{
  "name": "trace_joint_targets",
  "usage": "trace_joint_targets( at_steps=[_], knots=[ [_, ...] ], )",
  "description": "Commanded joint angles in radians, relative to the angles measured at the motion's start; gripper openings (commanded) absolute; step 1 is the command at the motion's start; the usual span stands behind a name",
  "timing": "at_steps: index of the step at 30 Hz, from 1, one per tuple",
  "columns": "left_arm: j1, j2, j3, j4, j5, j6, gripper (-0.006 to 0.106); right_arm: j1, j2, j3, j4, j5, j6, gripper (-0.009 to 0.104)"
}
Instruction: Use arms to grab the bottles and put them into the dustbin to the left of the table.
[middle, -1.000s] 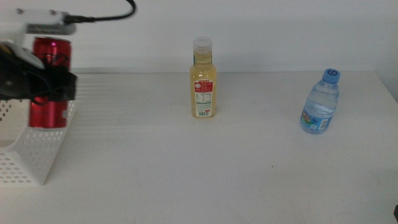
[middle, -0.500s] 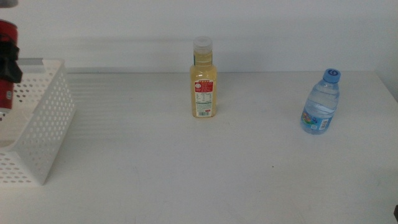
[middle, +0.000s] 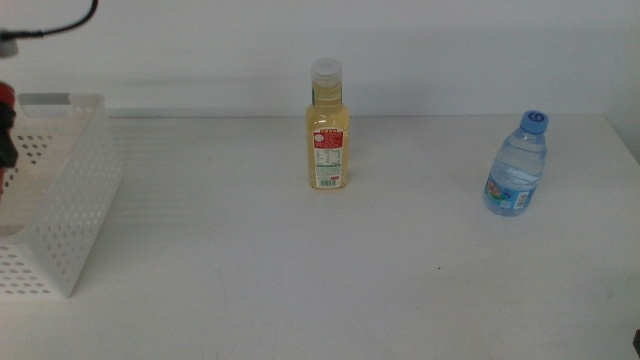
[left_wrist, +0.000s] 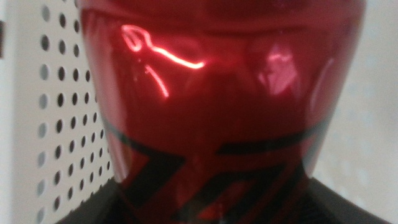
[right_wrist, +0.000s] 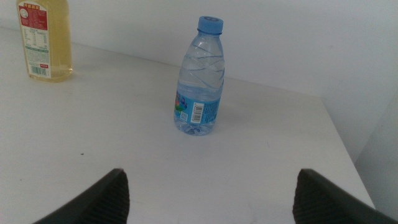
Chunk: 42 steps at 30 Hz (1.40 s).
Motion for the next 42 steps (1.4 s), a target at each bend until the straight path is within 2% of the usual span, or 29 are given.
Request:
trace_joint_targets(
  at_steps=[1,21,24,27,30,34,35,36,38,42],
  knots=[
    [0.003,-0.018,-0.041,-0.019,-0.050,-0.003,-0.005,-0.004,-0.027,-0.007,-0.007,-0.077,-0.004,0.070],
    [0.000,0.204,-0.038,-0.048,-0.072,-0.003,-0.005,-0.004,-0.027,-0.007,-0.007,-0.077,-0.004,0.070],
    [0.000,0.211,-0.038,-0.046,-0.081,-0.003,-0.002,-0.004,-0.027,-0.007,-0.007,-0.077,-0.004,0.070],
    [0.000,0.212,-0.038,-0.046,-0.093,-0.003,0.007,-0.004,-0.027,-0.007,-0.007,-0.077,-0.004,0.070],
    [0.000,0.212,-0.038,-0.046,-0.094,-0.003,0.022,-0.004,-0.027,-0.007,-0.007,-0.077,-0.004,0.070],
    [0.000,0.213,-0.038,-0.047,-0.094,-0.003,0.052,-0.004,-0.027,-0.007,-0.007,-0.077,-0.004,0.070],
    [0.000,0.213,-0.038,-0.046,-0.092,-0.003,0.060,-0.004,-0.027,-0.007,-0.007,-0.077,-0.004,0.070],
    [0.000,0.213,-0.038,-0.033,-0.091,-0.003,0.075,-0.004,-0.027,-0.007,-0.007,-0.077,-0.004,0.070],
    [0.000,0.212,-0.038,-0.023,-0.085,-0.004,0.088,-0.004,-0.027,-0.007,-0.007,-0.077,-0.004,0.070],
    [0.000,0.189,-0.048,-0.019,-0.060,-0.041,0.090,-0.004,-0.027,-0.007,-0.007,-0.077,-0.004,0.070]
  ],
)
